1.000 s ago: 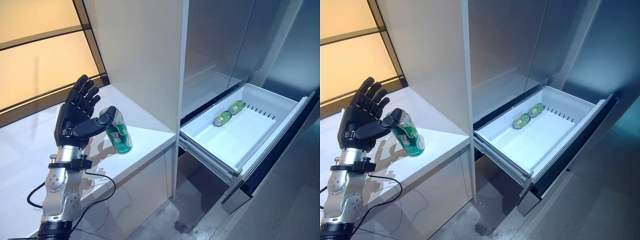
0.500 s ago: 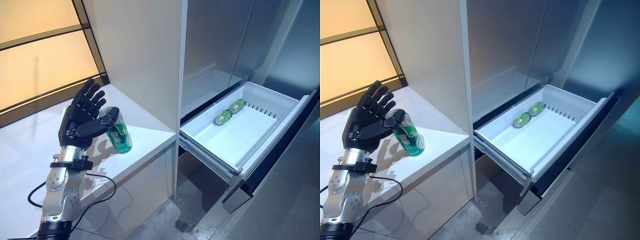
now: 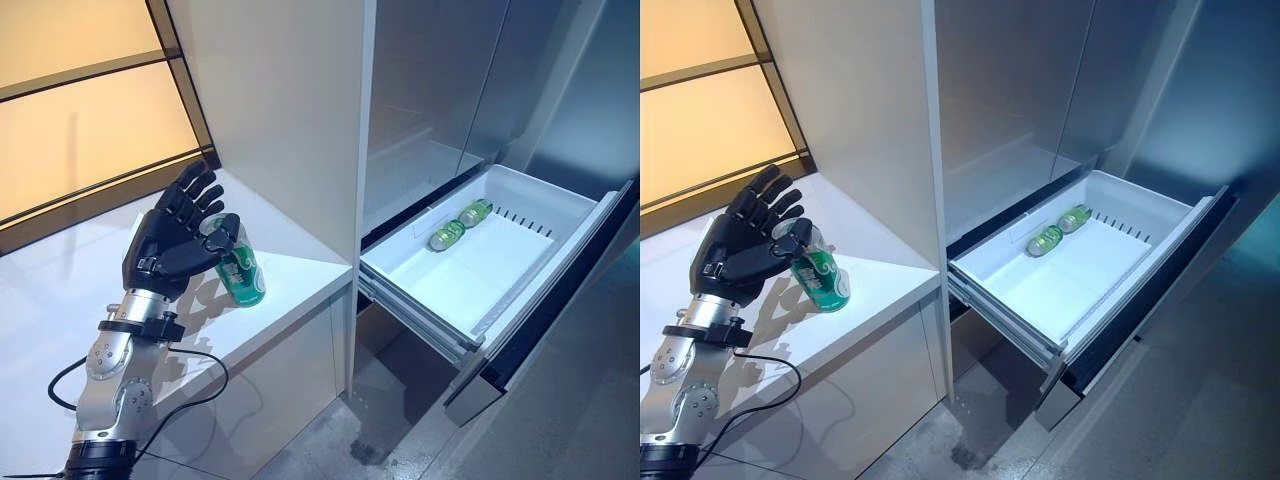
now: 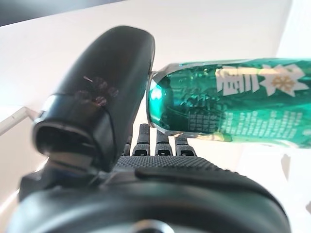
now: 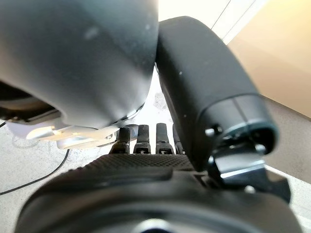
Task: Put drinks into fridge and close the fridge
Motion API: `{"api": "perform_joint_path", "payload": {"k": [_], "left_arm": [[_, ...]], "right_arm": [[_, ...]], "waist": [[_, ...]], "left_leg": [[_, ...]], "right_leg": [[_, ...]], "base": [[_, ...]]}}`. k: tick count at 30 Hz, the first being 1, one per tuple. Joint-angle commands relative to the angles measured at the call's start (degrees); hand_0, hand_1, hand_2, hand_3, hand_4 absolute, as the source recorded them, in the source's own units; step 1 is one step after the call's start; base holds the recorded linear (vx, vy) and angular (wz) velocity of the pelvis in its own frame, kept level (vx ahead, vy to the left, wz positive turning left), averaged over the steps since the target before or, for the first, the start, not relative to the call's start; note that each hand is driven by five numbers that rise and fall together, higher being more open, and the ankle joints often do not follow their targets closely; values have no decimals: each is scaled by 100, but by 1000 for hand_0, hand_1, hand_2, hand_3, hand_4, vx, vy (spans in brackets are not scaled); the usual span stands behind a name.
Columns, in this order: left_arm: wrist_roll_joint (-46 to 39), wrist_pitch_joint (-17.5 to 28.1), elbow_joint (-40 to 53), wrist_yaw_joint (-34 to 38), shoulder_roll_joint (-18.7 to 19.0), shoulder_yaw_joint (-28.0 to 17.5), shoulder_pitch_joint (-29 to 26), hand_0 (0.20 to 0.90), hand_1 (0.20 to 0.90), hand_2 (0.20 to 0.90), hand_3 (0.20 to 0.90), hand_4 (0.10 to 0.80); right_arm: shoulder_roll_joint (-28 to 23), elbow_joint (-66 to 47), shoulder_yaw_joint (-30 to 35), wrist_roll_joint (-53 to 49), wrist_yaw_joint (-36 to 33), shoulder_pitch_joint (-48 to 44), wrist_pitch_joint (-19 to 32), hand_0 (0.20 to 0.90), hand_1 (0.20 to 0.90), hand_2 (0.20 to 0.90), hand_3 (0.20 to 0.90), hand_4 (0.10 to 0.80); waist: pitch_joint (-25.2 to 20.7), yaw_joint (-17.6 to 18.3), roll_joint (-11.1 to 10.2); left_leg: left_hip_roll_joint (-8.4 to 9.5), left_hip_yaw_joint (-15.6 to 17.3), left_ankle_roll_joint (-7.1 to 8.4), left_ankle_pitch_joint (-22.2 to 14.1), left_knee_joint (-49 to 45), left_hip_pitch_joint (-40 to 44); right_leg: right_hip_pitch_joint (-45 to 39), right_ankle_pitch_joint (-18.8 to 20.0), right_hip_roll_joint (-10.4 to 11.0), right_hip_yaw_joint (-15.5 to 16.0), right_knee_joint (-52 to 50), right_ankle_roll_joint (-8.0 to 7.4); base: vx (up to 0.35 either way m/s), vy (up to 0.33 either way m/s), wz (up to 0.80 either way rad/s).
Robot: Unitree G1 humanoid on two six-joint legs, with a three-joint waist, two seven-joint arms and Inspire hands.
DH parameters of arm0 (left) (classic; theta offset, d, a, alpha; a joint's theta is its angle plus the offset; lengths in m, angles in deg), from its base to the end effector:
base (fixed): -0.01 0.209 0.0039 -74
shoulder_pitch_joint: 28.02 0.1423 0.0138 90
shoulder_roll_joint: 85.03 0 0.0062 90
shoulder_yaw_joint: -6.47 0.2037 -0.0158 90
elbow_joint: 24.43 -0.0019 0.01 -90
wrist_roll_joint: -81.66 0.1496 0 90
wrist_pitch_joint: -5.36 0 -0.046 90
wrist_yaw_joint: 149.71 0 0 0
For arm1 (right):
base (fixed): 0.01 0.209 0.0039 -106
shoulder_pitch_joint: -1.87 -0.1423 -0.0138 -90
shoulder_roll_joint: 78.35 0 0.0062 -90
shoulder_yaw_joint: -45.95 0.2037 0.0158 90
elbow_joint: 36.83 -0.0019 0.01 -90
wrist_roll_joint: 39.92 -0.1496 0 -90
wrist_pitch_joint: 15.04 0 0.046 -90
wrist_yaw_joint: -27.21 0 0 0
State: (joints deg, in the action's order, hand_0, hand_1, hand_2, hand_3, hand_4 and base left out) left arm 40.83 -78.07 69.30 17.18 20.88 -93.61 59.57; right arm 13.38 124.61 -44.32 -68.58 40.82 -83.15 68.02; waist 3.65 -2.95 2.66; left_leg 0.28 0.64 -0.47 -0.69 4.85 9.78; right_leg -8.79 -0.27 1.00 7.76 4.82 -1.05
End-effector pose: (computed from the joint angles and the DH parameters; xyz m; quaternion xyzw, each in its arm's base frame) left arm 0.2186 0.2833 0.1018 -0.0553 -0.1618 -0.0643 0.9832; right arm 0.0322 -0.2437 -0.1490 0.1842 0.6045 -0.1295 0.7641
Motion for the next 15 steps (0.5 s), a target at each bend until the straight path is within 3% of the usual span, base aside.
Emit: {"api": "perform_joint_path", "payload": {"k": [1, 15], "left_arm": [[160, 187, 247, -106, 489, -81, -582, 900, 900, 900, 900, 800], [549, 474, 230, 442, 437, -51, -713, 900, 900, 900, 900, 800]], "right_arm": [[-121, 131, -25, 70, 91, -278, -25, 900, 900, 900, 900, 800], [-103, 178, -34, 19, 59, -310, -23, 900, 900, 900, 900, 800]], "waist": [[-188, 112, -42], [-211, 147, -51]], "left_leg": [[252, 31, -99, -278, -147, -149], [255, 63, -100, -288, -154, -136]], "right_leg": [[222, -446, -132, -222, -522, -224], [214, -443, -141, -267, -507, -217]], "base": [[0, 0, 0], [0, 0, 0]]}}
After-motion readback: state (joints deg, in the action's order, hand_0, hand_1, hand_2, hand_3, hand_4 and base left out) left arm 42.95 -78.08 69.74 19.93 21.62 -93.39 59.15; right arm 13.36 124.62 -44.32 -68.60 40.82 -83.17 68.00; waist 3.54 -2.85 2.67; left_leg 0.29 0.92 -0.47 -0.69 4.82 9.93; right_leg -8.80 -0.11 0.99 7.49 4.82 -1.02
